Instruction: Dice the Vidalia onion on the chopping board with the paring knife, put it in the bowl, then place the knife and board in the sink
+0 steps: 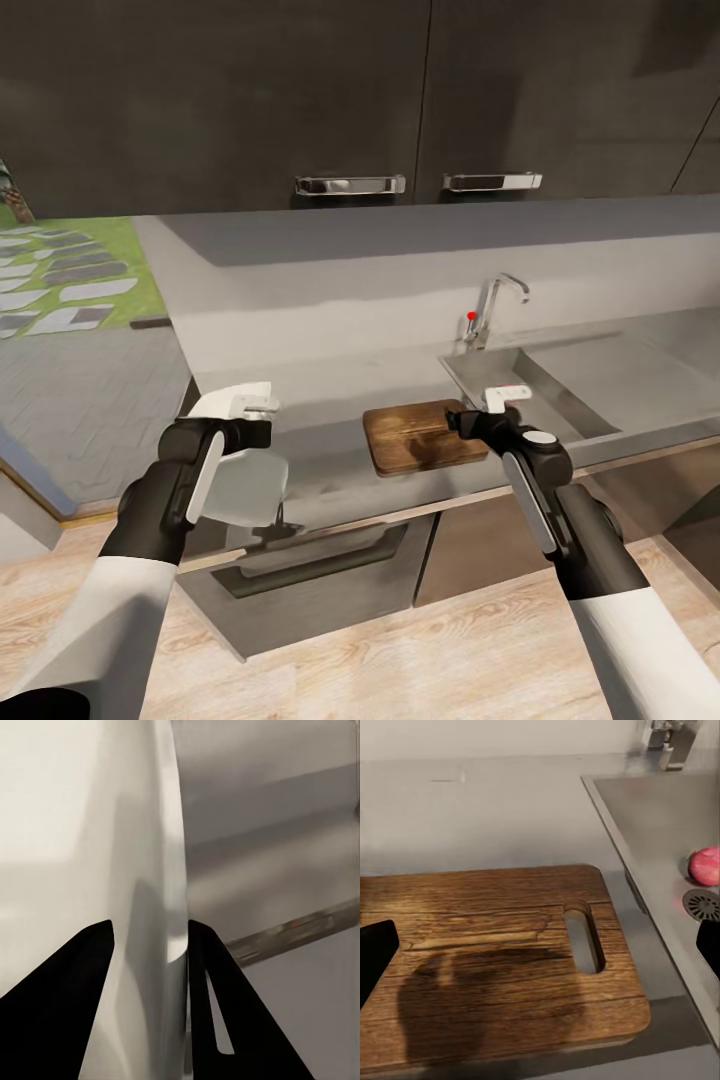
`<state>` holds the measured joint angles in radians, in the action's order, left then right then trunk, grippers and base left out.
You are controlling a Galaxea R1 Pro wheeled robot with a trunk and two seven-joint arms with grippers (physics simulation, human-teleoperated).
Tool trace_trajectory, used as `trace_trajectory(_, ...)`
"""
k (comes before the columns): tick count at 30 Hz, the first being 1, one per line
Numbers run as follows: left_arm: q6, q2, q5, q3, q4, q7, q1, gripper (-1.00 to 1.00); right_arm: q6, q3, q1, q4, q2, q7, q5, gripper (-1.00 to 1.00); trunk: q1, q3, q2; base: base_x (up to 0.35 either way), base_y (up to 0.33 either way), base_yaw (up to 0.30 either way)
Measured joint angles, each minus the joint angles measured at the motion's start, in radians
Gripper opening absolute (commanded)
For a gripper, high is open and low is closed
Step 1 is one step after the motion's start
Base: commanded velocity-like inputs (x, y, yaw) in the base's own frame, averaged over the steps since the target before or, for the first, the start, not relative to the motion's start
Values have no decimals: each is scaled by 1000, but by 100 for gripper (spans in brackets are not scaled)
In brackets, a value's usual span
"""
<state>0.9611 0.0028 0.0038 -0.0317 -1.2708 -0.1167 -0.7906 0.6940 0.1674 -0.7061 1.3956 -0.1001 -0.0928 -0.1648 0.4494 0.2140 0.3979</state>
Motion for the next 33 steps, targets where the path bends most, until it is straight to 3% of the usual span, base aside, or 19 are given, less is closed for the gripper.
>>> trace_trajectory(19,-2,0,1,0,-11,0,0,-100,-33,37,0,29,0,0,0,100,0,0,0,0,0,0)
trace_trajectory(33,-3,0,1,0,-11,0,0,-100,-35,40,0,36,0,0,0,100,0,0,0,0,0,37)
